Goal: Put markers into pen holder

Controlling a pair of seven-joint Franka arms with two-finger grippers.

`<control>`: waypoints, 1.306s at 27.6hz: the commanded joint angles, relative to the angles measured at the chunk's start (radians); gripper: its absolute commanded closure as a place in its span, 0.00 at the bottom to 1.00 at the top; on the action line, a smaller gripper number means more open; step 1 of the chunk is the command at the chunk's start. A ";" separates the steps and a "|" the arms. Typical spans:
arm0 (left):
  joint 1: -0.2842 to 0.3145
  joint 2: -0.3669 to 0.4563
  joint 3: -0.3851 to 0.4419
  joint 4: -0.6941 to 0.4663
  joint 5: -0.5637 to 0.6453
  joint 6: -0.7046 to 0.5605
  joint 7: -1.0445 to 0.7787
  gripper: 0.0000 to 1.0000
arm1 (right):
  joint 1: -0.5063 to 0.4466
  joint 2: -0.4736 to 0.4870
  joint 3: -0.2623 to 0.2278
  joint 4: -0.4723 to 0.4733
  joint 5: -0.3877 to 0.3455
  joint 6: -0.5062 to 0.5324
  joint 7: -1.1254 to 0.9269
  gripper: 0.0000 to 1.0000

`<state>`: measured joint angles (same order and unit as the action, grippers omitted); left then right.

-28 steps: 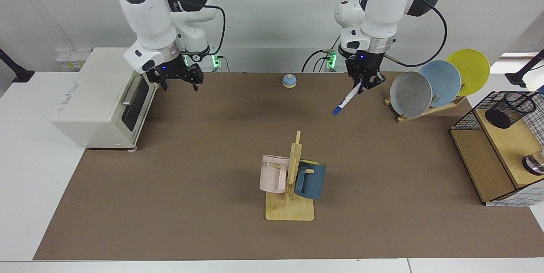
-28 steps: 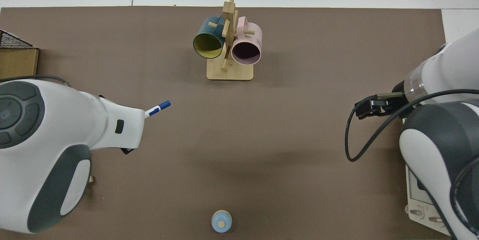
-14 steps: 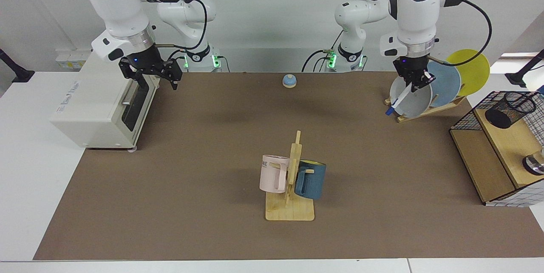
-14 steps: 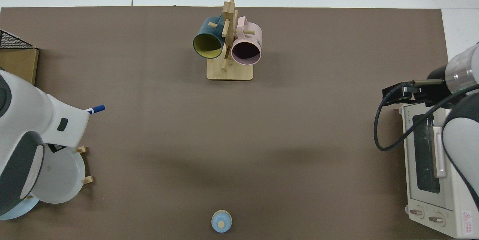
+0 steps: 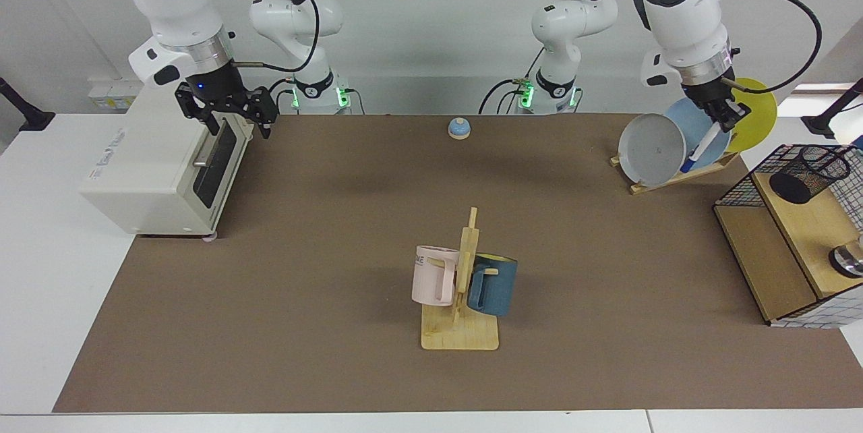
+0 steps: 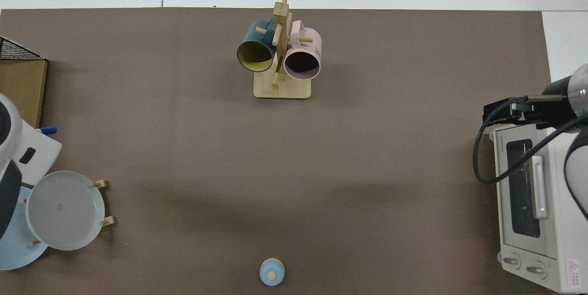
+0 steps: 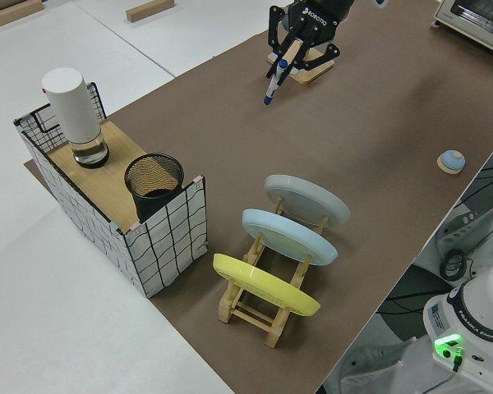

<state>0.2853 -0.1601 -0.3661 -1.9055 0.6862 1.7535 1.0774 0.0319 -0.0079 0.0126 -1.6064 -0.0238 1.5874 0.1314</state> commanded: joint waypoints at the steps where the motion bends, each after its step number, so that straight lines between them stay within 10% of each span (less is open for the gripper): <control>1: 0.049 0.019 -0.011 0.026 0.061 0.040 0.065 1.00 | -0.017 -0.009 0.012 -0.004 0.005 0.002 -0.010 0.00; 36: 0.402 0.120 -0.010 0.126 0.145 0.445 0.854 1.00 | -0.017 -0.009 0.012 -0.004 0.005 0.002 -0.010 0.00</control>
<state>0.6488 -0.0613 -0.3653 -1.8047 0.8291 2.1710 1.8733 0.0320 -0.0079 0.0135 -1.6064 -0.0236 1.5874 0.1314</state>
